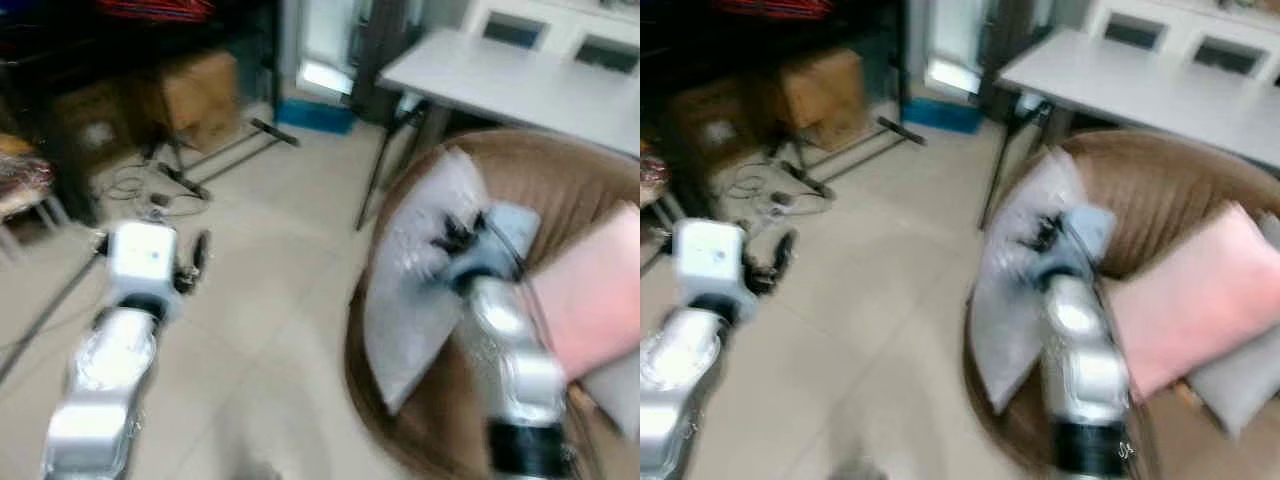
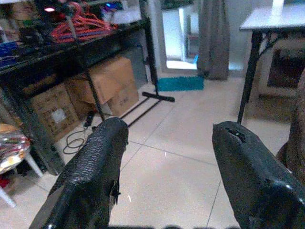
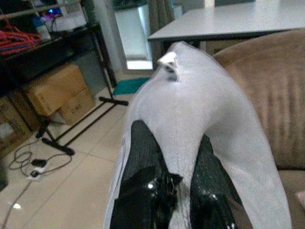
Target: Move the pillow to the sofa from floor
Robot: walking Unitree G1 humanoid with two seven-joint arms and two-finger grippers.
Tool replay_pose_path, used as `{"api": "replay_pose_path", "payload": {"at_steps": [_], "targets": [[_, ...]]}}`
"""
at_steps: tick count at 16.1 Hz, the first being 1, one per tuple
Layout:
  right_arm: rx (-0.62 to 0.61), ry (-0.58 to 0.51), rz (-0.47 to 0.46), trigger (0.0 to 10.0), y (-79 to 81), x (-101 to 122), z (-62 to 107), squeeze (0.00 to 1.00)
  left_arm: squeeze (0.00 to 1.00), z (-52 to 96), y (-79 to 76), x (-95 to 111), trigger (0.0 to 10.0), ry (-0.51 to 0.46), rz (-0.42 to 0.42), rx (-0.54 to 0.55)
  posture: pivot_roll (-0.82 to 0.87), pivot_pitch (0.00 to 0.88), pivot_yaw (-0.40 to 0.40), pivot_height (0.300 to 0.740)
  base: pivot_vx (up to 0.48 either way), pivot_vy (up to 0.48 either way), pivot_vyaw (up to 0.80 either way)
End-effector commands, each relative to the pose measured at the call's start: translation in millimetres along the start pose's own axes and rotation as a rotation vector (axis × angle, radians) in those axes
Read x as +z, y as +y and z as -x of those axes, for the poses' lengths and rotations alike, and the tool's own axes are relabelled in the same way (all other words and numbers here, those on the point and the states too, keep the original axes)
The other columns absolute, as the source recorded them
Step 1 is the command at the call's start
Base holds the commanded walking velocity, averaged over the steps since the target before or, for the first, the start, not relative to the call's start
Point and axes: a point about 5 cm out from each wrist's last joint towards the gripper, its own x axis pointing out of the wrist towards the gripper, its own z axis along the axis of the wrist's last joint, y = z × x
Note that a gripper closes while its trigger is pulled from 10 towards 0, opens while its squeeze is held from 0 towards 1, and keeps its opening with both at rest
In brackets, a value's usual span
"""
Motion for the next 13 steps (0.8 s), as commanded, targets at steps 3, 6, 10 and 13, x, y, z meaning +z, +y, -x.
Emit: {"api": "replay_pose_path", "payload": {"at_steps": [3, 6, 10, 13], "targets": [[-0.050, -0.061, 0.019, 10.0, -16.4, 14.6, 2.2, 0.00, 0.00, -0.3, -10.7, 2.6, 10.0, -0.011, -0.007, -0.063, 0.00, 0.000, -0.048, 0.740, 0.338, 0.000, -0.80], [-0.053, -0.061, 0.018, 10.0, -16.1, 14.6, 5.9, 0.00, 0.00, 0.4, -15.2, 0.2, 10.0, -0.001, -0.020, -0.116, -0.01, 0.000, -0.042, 0.740, 0.304, 0.000, -0.80], [0.179, -0.021, 0.097, 10.0, 4.6, 15.8, 6.7, 0.00, 0.00, 0.5, -19.6, -3.4, 10.0, 0.014, -0.034, -0.147, -0.03, 0.000, -0.044, 0.740, 0.069, 0.000, -0.40], [0.369, 0.015, 0.206, 10.0, 20.7, 9.6, 5.1, 0.00, 0.00, 1.8, -19.6, -5.3, 10.0, 0.016, -0.096, -0.169, 0.00, 0.000, -0.068, 0.740, 0.000, 0.000, 0.00]]}}
